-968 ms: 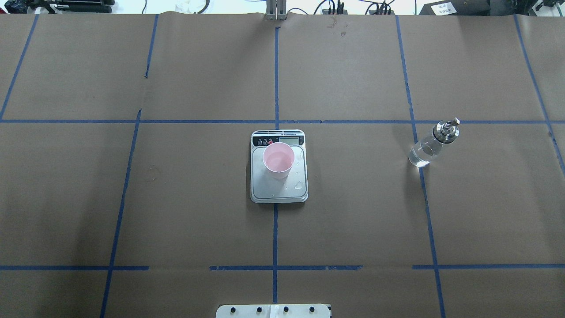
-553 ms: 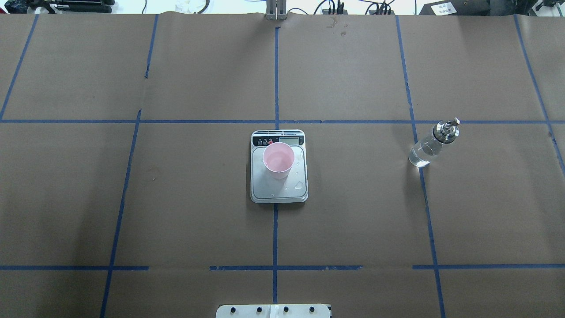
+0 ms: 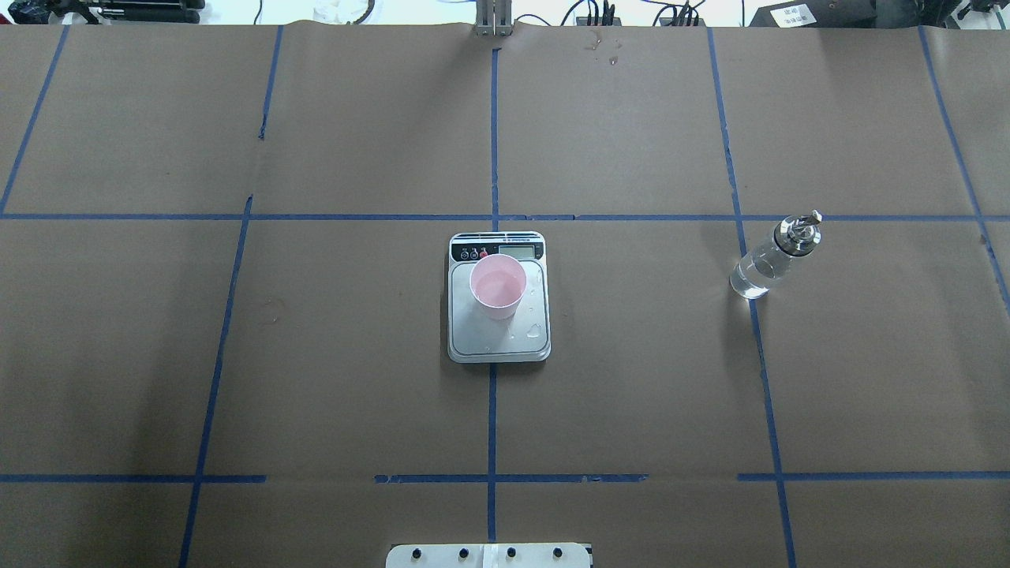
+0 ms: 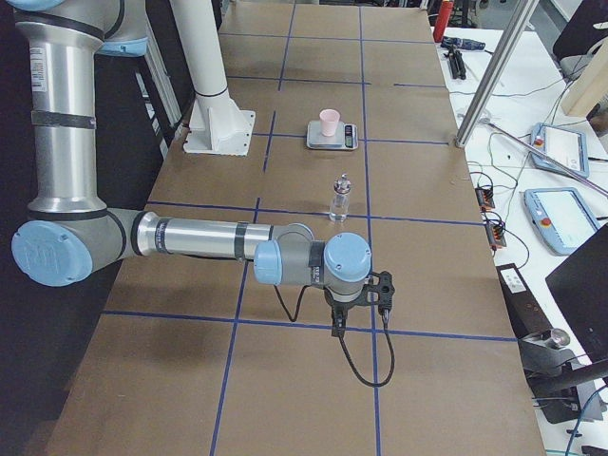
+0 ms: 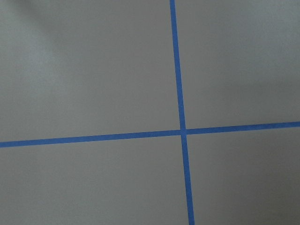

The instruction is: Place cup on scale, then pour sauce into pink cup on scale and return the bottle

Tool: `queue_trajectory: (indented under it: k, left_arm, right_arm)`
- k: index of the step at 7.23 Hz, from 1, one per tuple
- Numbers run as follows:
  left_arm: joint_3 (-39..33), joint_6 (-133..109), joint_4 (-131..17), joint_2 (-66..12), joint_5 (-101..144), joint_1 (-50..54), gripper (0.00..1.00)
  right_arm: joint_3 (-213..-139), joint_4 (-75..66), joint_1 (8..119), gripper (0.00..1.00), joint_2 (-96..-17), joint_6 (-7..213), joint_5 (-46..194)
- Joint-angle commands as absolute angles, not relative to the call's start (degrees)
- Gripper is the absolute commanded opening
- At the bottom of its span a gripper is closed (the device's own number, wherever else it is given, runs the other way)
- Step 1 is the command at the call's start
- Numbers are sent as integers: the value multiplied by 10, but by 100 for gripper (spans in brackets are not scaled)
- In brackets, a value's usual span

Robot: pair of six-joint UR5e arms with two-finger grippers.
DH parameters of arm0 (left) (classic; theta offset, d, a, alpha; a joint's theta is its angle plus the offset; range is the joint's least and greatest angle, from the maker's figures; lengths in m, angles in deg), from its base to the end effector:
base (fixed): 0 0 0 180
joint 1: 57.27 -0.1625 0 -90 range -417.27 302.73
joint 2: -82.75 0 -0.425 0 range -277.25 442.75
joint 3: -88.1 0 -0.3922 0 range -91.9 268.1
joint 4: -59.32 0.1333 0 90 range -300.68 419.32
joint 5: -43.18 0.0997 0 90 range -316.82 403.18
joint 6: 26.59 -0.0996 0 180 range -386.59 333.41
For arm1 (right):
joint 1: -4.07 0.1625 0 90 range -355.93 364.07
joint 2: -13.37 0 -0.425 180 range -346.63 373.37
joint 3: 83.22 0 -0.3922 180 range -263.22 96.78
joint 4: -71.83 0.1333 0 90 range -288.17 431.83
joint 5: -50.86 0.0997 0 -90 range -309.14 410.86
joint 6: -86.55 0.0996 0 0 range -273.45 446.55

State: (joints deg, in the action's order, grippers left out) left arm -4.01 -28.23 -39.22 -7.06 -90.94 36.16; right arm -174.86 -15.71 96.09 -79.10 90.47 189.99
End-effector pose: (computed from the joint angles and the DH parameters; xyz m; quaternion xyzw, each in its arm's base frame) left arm -0.0939 -0.4969 0.6266 0.1009 0.3699 0.0198 0.9234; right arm 0.0747 -0.4730 0.6551 0.0060 -0.4158 0.0412 0.9085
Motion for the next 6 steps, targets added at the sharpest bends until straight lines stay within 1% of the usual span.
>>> queue_trajectory:
  k: [1, 6]
  left_arm:
    - [-39, -291, -391, -71, -909, 362, 100]
    - [-39, -291, -392, -71, -910, 362, 100]
  right_arm:
    - [-1752, -157, 961, 100, -791, 904, 1900]
    - [-1756, -157, 962, 100, -791, 902, 1901]
